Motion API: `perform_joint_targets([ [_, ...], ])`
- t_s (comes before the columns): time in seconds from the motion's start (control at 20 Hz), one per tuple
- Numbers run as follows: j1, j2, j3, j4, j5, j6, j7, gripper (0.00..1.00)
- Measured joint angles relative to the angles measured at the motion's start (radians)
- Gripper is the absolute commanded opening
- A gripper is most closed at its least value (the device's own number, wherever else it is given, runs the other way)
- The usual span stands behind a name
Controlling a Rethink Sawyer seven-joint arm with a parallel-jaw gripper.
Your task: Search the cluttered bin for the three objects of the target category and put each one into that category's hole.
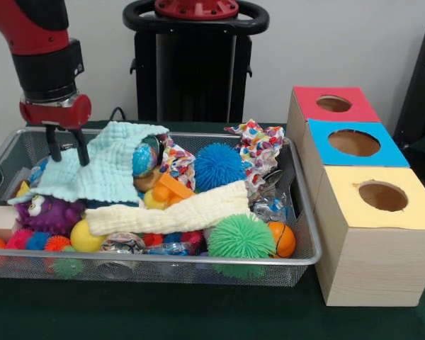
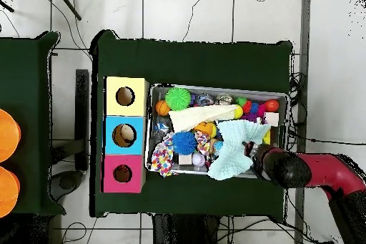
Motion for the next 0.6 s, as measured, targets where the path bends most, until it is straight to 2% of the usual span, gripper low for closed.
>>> perform_joint_targets([
  [0.2, 0.003, 0.050, -0.031, -0.042, -0.060, -0.077, 0.000, 1.00],
  [0.3, 0.005, 0.129, -0.050, -0.093, -0.107, -0.145, 0.000, 1.00],
  [0.6, -0.008, 0.225, -0.034, -0.161, -0.102, -0.299, 0.000, 1.00],
])
